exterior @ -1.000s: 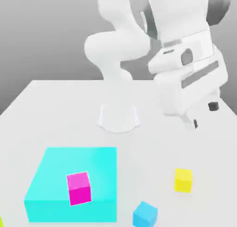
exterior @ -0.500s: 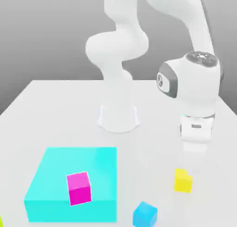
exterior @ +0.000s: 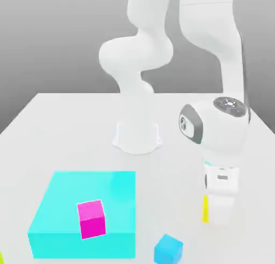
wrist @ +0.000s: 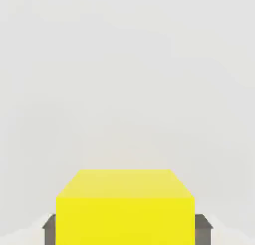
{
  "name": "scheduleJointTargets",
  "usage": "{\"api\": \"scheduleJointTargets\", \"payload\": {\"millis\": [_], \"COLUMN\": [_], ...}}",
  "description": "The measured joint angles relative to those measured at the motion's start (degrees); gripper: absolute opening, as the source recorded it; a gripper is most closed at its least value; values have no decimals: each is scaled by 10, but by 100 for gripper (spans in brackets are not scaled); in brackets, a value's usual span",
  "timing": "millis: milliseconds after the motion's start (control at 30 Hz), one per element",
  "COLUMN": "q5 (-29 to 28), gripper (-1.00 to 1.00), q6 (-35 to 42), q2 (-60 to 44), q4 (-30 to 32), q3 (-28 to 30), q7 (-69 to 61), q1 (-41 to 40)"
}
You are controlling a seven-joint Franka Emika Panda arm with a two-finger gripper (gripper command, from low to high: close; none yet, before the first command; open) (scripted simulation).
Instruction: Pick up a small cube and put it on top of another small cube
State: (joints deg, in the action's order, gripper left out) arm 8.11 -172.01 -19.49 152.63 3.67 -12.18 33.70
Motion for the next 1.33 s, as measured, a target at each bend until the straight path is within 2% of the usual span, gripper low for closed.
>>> {"api": "scheduleJointTargets", "payload": {"millis": [100,433,667,967,1067,1233,1267,1333], "q5": [-4,-49,-28,-87,-86,-53,-50,-50], "gripper": [-100,-100,-100,-100,-100,-100,100,100], "q6": [6,103,211,341,336,269,261,261], "q2": [8,126,172,222,211,153,146,146], "q4": [1,23,-39,-120,-127,-114,-112,-112], "q3": [5,40,84,163,169,168,168,168], "q7": [3,28,-228,-520,-568,-599,-602,-602], "q1": [4,24,-85,-231,-243,-242,-243,-243]}}
